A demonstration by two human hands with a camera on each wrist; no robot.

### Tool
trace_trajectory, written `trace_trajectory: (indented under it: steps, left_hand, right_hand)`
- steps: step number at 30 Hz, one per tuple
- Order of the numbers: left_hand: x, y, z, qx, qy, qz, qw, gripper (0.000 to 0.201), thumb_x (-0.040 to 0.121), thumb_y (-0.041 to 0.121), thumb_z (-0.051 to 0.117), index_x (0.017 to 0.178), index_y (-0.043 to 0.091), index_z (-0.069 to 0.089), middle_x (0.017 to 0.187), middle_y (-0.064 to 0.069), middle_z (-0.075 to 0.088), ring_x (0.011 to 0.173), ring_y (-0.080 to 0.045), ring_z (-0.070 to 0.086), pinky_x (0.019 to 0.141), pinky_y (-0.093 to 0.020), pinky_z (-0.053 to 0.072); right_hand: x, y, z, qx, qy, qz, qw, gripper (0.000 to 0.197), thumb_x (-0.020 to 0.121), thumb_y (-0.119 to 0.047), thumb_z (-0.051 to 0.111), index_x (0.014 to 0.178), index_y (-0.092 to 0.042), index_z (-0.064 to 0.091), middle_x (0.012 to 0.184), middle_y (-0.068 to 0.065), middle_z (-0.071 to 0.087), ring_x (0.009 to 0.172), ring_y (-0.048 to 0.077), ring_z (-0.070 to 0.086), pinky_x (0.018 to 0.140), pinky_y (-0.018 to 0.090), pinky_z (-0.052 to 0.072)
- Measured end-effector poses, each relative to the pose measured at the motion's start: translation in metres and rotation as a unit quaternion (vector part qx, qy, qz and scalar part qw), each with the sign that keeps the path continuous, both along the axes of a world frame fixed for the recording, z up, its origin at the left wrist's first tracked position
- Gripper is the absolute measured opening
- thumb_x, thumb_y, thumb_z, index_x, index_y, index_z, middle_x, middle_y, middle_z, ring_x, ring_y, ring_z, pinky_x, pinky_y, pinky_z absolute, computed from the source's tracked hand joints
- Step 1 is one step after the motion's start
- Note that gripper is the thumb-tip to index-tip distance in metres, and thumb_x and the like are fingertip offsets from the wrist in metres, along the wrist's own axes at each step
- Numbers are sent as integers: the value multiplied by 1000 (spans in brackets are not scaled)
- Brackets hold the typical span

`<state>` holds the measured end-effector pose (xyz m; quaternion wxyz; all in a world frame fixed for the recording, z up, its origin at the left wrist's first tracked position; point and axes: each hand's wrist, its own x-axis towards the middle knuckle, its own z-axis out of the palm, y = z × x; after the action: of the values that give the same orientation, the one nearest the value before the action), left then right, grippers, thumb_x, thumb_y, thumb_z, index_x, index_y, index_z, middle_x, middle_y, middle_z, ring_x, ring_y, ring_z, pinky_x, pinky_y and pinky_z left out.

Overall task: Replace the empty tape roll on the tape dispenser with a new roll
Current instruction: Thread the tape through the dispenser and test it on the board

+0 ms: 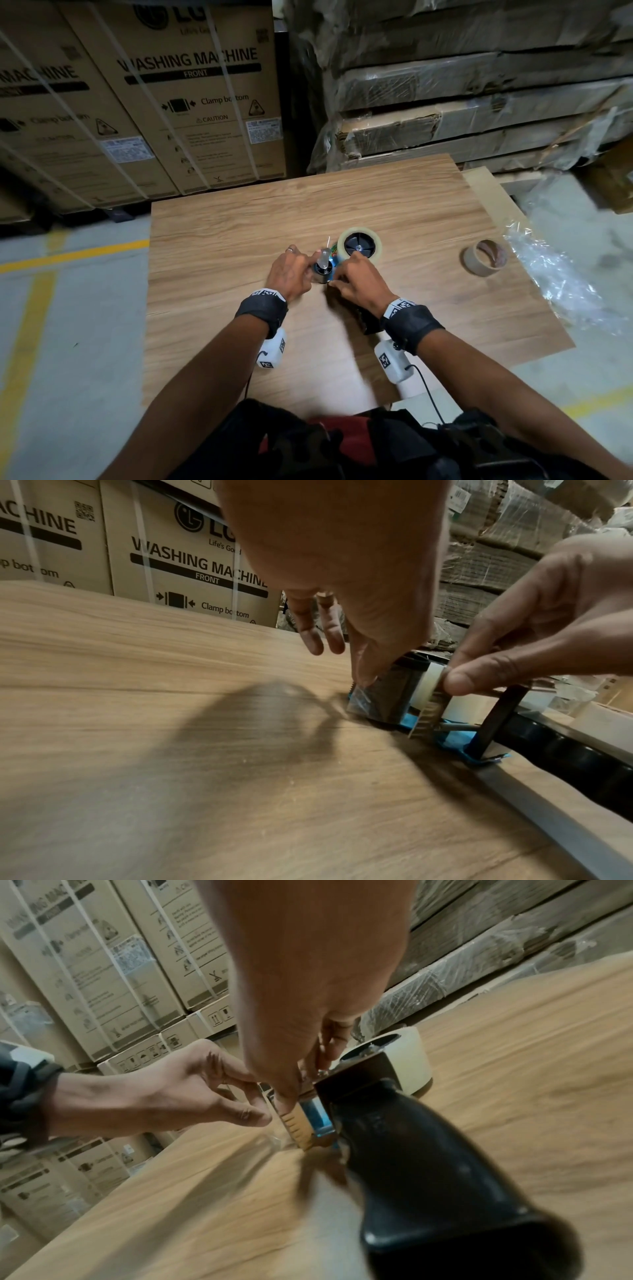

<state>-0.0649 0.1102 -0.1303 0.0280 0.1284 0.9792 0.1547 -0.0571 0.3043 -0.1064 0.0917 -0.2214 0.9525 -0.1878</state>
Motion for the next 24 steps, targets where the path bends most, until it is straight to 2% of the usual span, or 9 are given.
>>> trace_trajectory:
  steps: [4,8,10,13,16,19,21,22,24]
  left_hand:
    - [3,1,3,-22,28,-12,999,57,79,16,58,135,27,60,83,-11,71,97,-35,57,75,-39,47]
    - [4,1,2,-20,34,-6,999,58,77,16,58,134,27,60,82,-11,71,95,-36,58,75,-39,49]
    - [6,1,3,-10,34,-6,999,59,79,16,58,136,29,59,82,-13,70,97,-36,58,75,-39,50]
    - [5,-1,1,15,31,6,999,57,81,15,59,136,31,60,85,-17,68,96,-37,59,78,-39,49]
    - [6,-1,0,18,35,8,999,56,81,16,58,134,32,62,81,-15,72,93,-37,61,82,-39,47]
    - [6,-2,-3,63,19,14,998,55,81,11,57,133,28,64,82,-17,74,87,-39,64,83,-40,52]
    - [6,-3,-5,132,4,33,991,53,81,7,55,131,24,66,90,-17,76,83,-36,67,80,-36,55]
    - [7,-3,-7,171,-4,47,984,54,81,5,53,131,22,66,89,-15,76,78,-33,68,77,-33,56]
    - [9,-1,-10,236,-15,98,967,54,80,2,52,128,20,68,77,-14,73,65,-29,64,70,-28,55]
  right_hand:
    - [4,-7,-2,-12,22,-62,998,16,84,-23,76,74,-12,77,71,8,74,79,33,57,86,39,47]
    - [8,-3,-8,-14,33,-70,997,14,79,-25,79,84,-12,75,81,7,73,87,34,57,90,46,50]
    - [11,7,-11,-14,38,-94,995,31,74,-37,81,97,-17,74,93,4,71,97,33,56,86,47,50]
    - [20,23,-15,-32,11,-196,980,60,67,-51,85,112,-17,62,109,6,61,105,30,51,86,44,47]
    - [27,33,-13,-95,-103,-308,941,83,60,-53,92,116,-12,47,110,8,56,100,28,55,85,38,47]
    - [25,36,-18,-148,-287,-356,877,64,59,-52,95,91,-14,55,86,0,65,83,19,60,68,30,45]
    - [21,42,-33,-192,-330,-355,853,62,43,-56,98,78,-16,66,71,3,67,70,20,61,66,34,47]
    - [21,45,-36,-217,-353,-354,839,64,39,-55,99,79,-17,68,71,7,67,70,22,62,66,37,48]
    - [24,44,-29,-274,-400,-351,801,53,53,-41,99,87,-11,71,77,14,70,67,26,65,61,34,54]
